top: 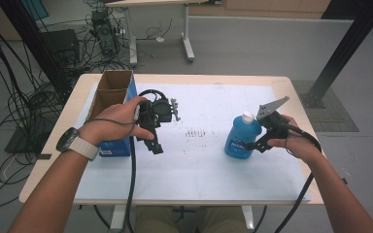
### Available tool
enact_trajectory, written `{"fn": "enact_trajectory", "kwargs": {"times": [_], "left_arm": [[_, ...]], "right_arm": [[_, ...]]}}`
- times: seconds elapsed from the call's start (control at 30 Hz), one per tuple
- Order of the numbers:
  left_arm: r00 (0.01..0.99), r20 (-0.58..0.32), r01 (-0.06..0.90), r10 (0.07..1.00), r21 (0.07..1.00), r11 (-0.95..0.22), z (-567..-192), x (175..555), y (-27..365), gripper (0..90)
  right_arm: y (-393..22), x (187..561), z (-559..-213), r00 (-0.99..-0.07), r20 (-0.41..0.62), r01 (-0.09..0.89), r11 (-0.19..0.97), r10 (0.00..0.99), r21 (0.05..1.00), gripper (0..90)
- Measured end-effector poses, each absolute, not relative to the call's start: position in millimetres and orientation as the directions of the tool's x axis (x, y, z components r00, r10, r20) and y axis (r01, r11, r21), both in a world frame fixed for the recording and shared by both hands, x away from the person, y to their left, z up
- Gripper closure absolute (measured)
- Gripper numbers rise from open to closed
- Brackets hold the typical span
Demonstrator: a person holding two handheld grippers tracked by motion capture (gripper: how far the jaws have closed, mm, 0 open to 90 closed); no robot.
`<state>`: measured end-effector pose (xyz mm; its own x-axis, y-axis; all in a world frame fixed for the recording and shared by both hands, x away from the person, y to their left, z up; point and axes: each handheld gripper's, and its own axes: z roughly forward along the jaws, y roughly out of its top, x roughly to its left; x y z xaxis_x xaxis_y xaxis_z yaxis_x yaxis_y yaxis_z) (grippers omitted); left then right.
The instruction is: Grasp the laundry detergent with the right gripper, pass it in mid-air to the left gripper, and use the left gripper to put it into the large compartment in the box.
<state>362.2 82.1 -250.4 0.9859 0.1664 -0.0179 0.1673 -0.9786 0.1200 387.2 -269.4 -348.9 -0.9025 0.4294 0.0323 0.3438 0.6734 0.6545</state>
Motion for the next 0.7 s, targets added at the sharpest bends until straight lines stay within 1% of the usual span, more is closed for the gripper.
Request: {"fn": "enact_trajectory", "kwargs": {"times": [0.7], "left_arm": [[0.985,-0.021,0.171,0.17,0.127,-0.977,-252.5,363.6,81.9,11.8]], "right_arm": [[-268.8,388.2,-358.2,-0.906,0.024,0.326,0.659,0.423,0.678,13.8]]}}
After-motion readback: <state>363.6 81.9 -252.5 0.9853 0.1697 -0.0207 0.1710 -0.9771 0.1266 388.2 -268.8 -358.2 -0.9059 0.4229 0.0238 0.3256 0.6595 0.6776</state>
